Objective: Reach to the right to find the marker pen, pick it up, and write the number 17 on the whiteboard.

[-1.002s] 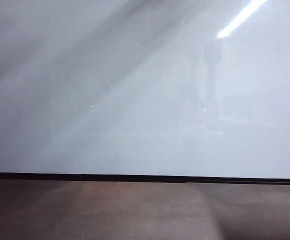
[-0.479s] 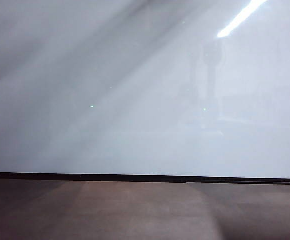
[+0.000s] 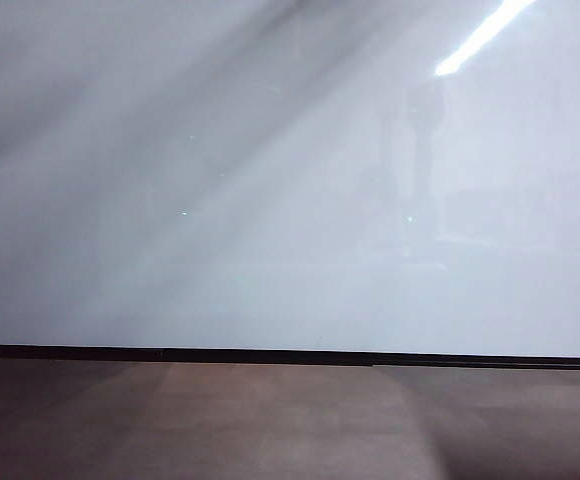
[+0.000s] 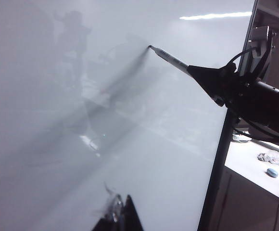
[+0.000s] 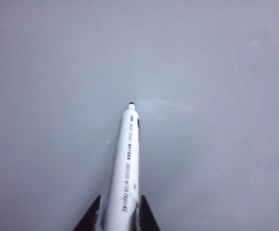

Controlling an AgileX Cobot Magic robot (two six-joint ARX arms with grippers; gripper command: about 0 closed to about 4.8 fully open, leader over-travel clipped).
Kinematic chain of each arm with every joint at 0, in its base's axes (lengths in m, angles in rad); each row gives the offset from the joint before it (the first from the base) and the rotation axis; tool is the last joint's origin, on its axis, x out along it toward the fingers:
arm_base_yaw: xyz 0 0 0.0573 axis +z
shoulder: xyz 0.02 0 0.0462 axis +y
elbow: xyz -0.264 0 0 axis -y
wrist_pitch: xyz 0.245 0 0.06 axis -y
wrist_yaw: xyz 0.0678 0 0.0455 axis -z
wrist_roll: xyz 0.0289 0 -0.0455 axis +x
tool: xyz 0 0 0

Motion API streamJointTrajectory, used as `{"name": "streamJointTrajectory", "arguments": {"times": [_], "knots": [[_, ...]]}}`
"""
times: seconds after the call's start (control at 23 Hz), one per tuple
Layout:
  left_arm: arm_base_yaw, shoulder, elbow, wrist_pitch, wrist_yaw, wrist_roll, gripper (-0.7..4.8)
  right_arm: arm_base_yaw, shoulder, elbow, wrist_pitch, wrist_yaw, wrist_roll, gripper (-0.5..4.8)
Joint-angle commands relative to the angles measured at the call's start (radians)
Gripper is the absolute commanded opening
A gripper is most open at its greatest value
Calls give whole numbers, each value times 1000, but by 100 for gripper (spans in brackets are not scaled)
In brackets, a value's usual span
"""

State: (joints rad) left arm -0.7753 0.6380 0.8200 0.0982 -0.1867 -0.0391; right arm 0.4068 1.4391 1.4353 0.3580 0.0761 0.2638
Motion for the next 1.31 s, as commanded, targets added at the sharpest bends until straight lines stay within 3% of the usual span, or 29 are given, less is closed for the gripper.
{"name": "streamJointTrajectory", "arguments": {"times": [0.04, 1.31], "knots": [[-2, -1, 2, 16, 0, 2, -5, 0, -3, 3, 13, 1, -4, -3], [-2, -1, 2, 16, 7, 2, -5, -3, 31, 2, -71, 0, -6, -2]]}}
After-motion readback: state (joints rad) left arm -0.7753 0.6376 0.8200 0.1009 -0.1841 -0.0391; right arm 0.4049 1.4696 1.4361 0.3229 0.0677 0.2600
